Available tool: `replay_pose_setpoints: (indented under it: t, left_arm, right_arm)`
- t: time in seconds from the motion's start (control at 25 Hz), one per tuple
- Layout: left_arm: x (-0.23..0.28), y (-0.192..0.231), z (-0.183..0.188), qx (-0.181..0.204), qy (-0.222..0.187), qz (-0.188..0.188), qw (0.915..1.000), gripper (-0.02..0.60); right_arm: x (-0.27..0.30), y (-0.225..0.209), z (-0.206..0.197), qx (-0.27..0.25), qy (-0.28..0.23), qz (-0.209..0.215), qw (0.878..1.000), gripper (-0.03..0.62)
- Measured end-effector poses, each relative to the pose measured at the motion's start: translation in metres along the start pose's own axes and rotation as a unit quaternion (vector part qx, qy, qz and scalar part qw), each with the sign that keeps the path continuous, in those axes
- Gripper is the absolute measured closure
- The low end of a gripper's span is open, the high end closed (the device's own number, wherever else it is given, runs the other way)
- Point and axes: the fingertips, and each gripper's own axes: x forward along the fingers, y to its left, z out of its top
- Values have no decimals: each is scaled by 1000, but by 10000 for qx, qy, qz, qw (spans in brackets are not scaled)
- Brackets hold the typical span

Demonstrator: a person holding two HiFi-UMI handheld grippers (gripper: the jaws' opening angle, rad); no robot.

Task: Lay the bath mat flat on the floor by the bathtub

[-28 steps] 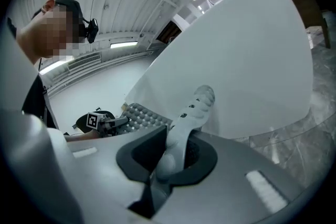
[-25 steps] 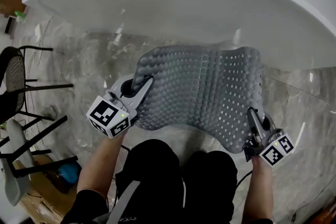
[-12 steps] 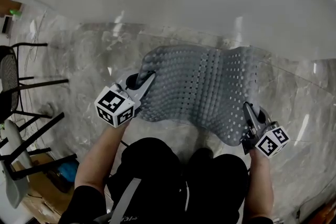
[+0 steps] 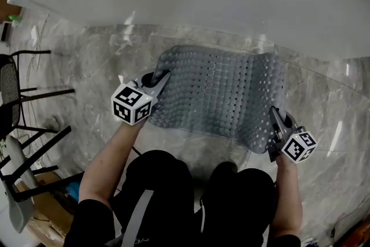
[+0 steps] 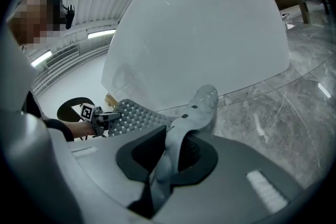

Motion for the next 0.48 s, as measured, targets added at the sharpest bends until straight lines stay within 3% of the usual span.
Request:
replay_pose_setpoints:
  t: [0.12,0.48]
  left_arm:
    - [2,11,-12,12,187,129,9997,554]
    - [-2,70,-49,72,487,1060,9931,520]
  right_arm:
    - [-2,-15,-12,-90,175,-259,9995,551]
    - [0,-79,-56,-26,702,-1047,9920,488]
